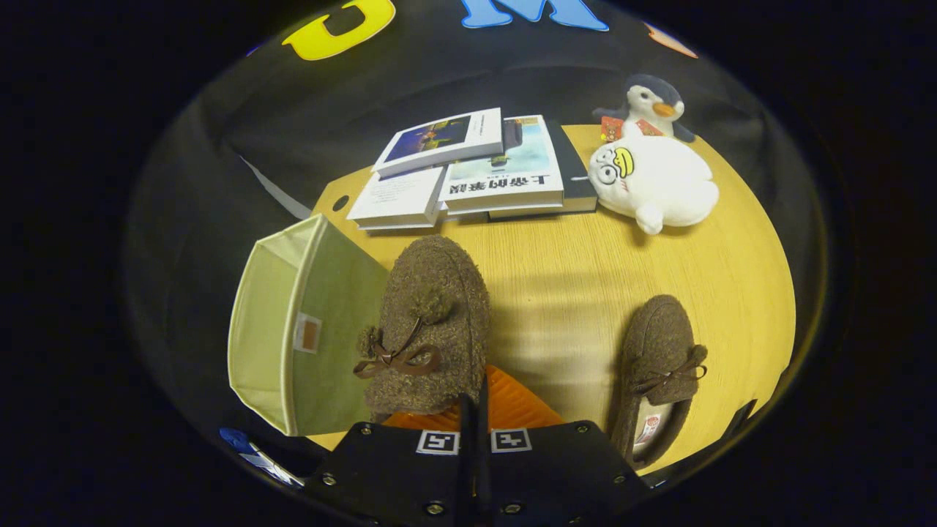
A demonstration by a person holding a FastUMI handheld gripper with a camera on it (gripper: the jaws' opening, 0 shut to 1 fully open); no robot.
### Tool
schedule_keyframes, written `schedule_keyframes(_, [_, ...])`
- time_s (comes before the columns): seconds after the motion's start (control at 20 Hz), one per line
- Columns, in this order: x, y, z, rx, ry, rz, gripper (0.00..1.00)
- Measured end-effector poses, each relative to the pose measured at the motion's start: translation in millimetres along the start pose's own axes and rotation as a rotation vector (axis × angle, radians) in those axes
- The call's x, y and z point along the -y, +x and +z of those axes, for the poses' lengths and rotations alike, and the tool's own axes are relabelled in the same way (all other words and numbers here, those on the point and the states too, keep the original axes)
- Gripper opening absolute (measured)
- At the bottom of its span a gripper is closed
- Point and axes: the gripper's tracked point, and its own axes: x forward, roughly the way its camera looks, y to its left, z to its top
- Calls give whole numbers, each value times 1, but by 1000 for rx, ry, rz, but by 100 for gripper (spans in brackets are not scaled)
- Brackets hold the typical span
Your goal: Open the storage box then place both shoes into the box .Put the left shoe in first, then the right shoe, with the right side of both shoes facing outward in a uniform manner.
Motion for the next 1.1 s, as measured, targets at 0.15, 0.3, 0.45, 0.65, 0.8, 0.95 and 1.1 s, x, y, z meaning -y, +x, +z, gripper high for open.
schedule_keyframes(0.15, [-24,-21,15,21,-11,44,1])
schedule_keyframes(0.3, [-52,-37,24,24,-37,79,2])
schedule_keyframes(0.45, [-84,-45,32,15,-58,127,2])
schedule_keyframes(0.65, [-127,-42,41,-5,-92,191,2])
schedule_keyframes(0.8, [-153,-33,41,-25,-142,208,1])
schedule_keyframes(0.95, [-175,-18,39,-53,-171,213,2])
schedule_keyframes(1.1, [-198,-3,37,-80,-184,211,2])
